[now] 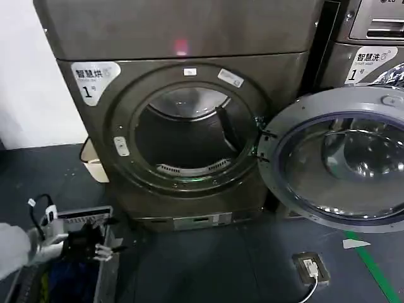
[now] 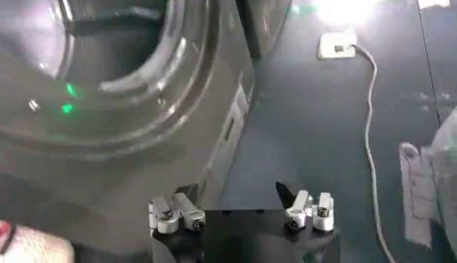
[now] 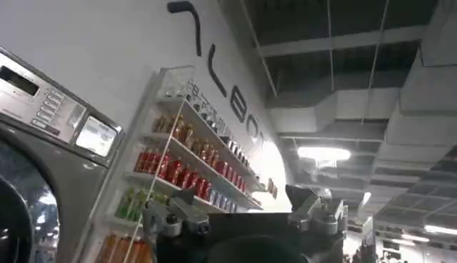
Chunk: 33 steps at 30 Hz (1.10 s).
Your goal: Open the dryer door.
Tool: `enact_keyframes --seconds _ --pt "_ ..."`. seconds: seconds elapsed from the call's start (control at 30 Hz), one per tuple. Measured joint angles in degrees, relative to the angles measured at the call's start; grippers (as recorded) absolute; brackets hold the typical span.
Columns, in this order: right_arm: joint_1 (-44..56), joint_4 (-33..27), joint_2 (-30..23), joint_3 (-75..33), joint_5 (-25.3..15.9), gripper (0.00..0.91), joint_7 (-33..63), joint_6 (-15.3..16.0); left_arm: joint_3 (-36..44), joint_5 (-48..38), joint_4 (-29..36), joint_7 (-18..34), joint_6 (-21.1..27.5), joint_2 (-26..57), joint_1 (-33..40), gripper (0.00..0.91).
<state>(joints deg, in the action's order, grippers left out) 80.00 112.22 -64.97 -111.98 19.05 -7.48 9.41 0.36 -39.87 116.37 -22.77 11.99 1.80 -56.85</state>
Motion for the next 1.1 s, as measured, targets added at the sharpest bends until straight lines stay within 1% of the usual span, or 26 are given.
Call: enact_keyframes --seconds 0.1,0.23,0.33,0.57,0.63,0.73,1.03,1.1 --pt "-0.05 0.20 -0.36 -0.11 -0.01 0.907 -0.02 -0.01 1.73 3.09 -1.51 -2.10 0.06 0.99 0.15 0.907" --pt "0.20 0.21 -0.76 -0.32 -0.01 0.907 -0.07 -0.06 2.88 6.23 -3.99 -3.09 -0.46 0.55 0.17 0.907" --pt "0.32 0.31 -0.66 -0.86 0.02 0.907 -0.14 -0.06 3.69 8.95 -5.75 -5.01 -0.03 0.40 0.17 0.907" --pt "0.83 0.41 -0.67 -1.42 0.16 0.907 -0.18 -0.09 4.50 16.86 -10.09 -9.06 4.43 0.20 0.22 0.907" --pt "0.92 0.30 -0.65 -1.58 0.19 0.907 -0.18 -0.12 4.51 17.83 -11.17 -9.05 6.11 0.09 0.30 0.907" --pt "1.11 0.16 -0.51 -1.97 0.24 0.907 -0.20 -0.13 4.48 18.62 -12.18 -9.45 7.05 0.16 0.43 0.907" --pt "1.60 0.27 -0.59 -2.34 0.34 0.907 -0.33 -0.19 4.75 21.21 -12.81 -12.54 6.23 0.27 0.34 0.907" --pt "1.77 0.15 -0.58 -2.59 0.36 0.907 -0.83 -0.50 4.75 21.21 -12.70 -12.30 6.57 0.46 0.35 0.907"
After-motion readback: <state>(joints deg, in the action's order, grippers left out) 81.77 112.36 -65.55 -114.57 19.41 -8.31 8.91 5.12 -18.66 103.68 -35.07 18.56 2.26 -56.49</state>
